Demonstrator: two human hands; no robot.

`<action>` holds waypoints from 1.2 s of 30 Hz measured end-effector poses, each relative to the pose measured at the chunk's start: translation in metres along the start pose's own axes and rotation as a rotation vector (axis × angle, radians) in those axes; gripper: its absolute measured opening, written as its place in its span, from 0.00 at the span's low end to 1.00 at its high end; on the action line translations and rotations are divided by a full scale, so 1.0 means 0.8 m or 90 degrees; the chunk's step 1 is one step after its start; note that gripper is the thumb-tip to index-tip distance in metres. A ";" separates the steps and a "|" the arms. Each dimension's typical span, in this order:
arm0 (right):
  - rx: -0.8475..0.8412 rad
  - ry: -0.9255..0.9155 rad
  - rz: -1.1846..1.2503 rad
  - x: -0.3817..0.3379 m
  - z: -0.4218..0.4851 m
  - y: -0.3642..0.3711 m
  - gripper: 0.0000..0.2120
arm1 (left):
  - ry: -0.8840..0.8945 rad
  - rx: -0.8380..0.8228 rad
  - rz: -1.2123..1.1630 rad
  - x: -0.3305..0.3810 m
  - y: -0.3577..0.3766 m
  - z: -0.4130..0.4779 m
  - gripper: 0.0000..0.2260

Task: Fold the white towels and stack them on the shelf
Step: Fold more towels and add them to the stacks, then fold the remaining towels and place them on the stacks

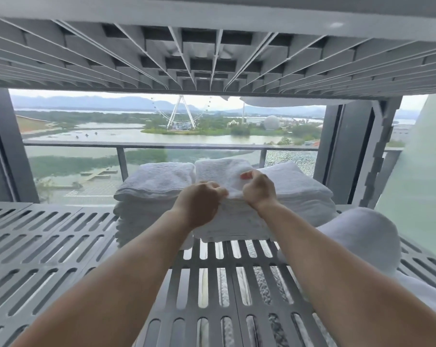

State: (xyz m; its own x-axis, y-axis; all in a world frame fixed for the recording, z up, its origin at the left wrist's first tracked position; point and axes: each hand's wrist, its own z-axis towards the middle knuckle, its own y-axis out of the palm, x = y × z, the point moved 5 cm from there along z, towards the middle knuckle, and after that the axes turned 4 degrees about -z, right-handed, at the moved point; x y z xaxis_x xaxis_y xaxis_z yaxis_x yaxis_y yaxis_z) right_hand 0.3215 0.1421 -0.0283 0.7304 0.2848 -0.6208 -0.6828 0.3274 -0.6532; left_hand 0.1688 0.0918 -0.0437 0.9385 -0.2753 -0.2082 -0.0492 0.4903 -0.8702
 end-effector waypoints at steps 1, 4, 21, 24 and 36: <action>-0.003 0.010 0.010 0.000 -0.001 -0.001 0.21 | 0.004 0.019 0.018 0.001 -0.004 -0.001 0.16; -0.004 0.025 0.022 0.000 -0.009 -0.003 0.22 | -0.004 0.067 0.004 0.000 -0.009 -0.009 0.15; 0.144 -0.073 -0.190 -0.012 -0.118 -0.036 0.17 | -0.040 0.195 -0.256 0.069 0.003 -0.098 0.15; 0.154 -0.030 -0.293 0.006 -0.145 -0.067 0.15 | -0.057 0.121 -0.378 0.092 0.022 -0.110 0.09; -0.149 0.345 -0.382 0.139 -0.244 -0.149 0.57 | -0.077 -0.152 -0.399 0.144 0.055 -0.147 0.18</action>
State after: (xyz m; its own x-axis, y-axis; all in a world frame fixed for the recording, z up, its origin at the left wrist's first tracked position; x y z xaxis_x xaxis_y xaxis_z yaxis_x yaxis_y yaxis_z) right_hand 0.4807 -0.0411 -0.1041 0.9024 -0.3690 -0.2225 -0.2105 0.0730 -0.9749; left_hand 0.2348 -0.0155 -0.1583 0.8455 -0.3464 0.4063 0.4547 0.0683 -0.8880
